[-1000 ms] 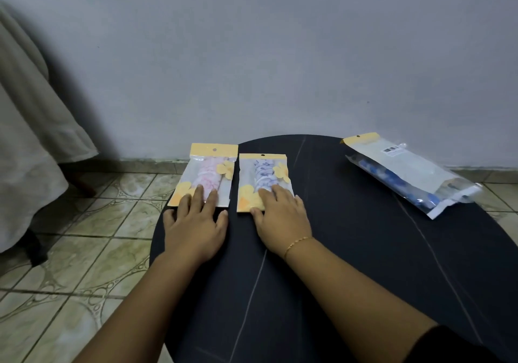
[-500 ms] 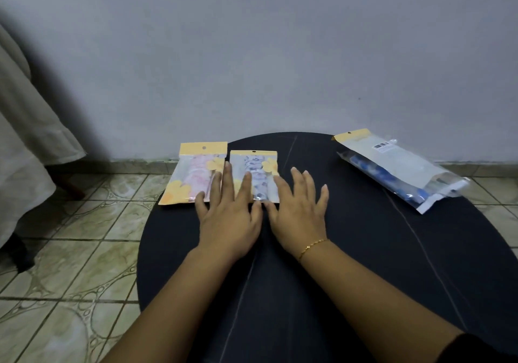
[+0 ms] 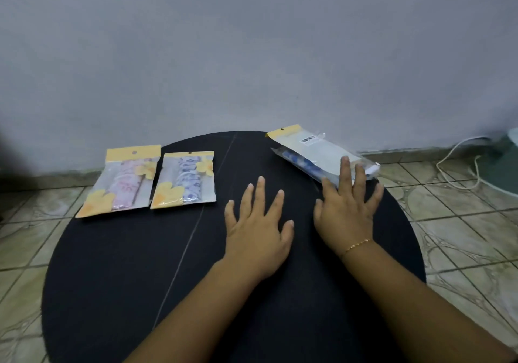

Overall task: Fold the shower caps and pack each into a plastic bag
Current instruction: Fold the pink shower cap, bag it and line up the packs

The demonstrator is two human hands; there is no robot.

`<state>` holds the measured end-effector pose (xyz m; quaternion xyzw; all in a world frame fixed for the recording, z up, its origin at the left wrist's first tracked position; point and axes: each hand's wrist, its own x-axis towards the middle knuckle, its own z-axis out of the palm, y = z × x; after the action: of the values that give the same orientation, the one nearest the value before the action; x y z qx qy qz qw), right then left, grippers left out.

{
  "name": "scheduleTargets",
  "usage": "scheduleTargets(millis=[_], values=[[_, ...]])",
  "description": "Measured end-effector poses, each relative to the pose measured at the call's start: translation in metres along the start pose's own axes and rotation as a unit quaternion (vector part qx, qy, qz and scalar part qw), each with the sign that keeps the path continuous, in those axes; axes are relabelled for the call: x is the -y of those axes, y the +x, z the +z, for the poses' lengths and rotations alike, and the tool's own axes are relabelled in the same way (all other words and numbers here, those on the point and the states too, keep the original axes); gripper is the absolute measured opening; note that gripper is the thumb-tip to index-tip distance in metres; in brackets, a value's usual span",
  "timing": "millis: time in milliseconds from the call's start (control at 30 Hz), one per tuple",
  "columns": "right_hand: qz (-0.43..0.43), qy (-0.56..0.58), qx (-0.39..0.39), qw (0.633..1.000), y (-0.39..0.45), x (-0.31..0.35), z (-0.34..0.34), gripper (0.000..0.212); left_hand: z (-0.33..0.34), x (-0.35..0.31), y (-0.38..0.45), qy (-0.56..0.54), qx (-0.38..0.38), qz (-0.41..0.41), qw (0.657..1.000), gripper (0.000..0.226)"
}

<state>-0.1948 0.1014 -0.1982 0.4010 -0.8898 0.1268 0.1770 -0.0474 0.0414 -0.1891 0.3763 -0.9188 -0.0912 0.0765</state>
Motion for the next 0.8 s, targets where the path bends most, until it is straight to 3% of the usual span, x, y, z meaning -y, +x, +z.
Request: scheduleTargets(millis=[100,200,400,567,800], values=[[0.010,-0.031,0.036,0.999,0.011,-0.005,-0.004,0.043,0.007,0.003,-0.002,0.003,0.008,-0.006,1.000,0.058],[0.001,-0.057,0.080,0.995,0.015,-0.008,0.000,0.053,0.009,0.004,-0.002,-0.009,0.006,-0.010,1.000,0.059],[-0.005,-0.074,0.106,0.992,0.014,-0.003,0.005,0.061,0.009,0.005,-0.002,-0.031,0.003,-0.011,0.999,0.060],[-0.021,-0.076,0.064,0.995,0.012,0.006,0.003,0.061,0.009,0.005,0.000,-0.057,0.004,-0.015,0.998,0.059],[-0.130,-0.034,-0.029,0.991,-0.015,0.048,0.002,0.045,0.007,0.010,0.003,-0.146,-0.044,-0.058,0.987,0.056]])
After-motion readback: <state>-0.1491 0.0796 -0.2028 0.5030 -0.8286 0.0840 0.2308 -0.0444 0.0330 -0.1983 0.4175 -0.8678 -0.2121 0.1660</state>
